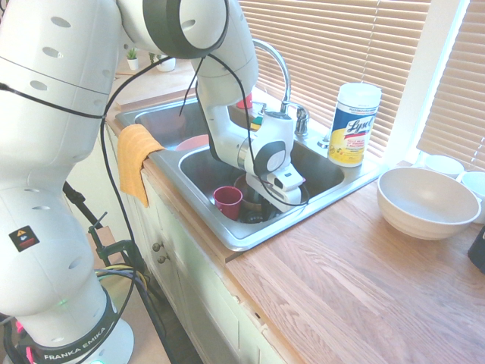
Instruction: Put the fork into the sink
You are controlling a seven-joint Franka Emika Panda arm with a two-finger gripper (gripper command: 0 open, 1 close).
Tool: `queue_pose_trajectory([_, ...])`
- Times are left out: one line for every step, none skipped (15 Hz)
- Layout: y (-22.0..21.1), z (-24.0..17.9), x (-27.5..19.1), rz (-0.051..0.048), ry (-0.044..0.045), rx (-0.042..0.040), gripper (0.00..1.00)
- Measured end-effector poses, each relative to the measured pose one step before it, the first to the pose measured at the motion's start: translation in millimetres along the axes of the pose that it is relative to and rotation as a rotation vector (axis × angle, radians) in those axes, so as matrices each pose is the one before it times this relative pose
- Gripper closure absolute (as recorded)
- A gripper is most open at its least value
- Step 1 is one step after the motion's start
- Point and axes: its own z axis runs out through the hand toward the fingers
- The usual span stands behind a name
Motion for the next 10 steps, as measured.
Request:
queue_pose_trajectory([1.09, 0.38, 1.51, 0.00651, -0.00056, -0.00072, 0.0])
queue_pose_trajectory([1.99, 0.56, 2.78, 0.01559, -0.00237, -0.00082, 0.0])
queue_pose_trajectory([1.32, 0.16, 2.06, 0.01687, -0.00511, 0.00108, 0.0])
queue_pose_trajectory([0.74, -0.28, 1.97, 0.00798, -0.00035, 0.00082, 0.0])
queue_pose_trajectory([0.5, -0.25, 1.39, 0.00372, 0.00087, 0.00029, 0.0])
queue_pose_trajectory([-0.06, -0.68, 0.61, 0.00052, 0.00206, 0.00053, 0.0])
queue_pose_trajectory([-1.1, -2.95, 0.05, -0.00381, 0.00664, 0.00258, 0.0])
queue_pose_trajectory([-3.39, -8.4, -0.86, -0.01395, 0.01444, 0.00692, 0.0])
queue_pose_trajectory([-4.76, -16.01, -0.9, -0.02017, 0.01839, 0.00654, 0.0])
queue_pose_trajectory([-5.4, -25.09, -1.1, -0.01921, 0.01035, 0.00697, 0.0])
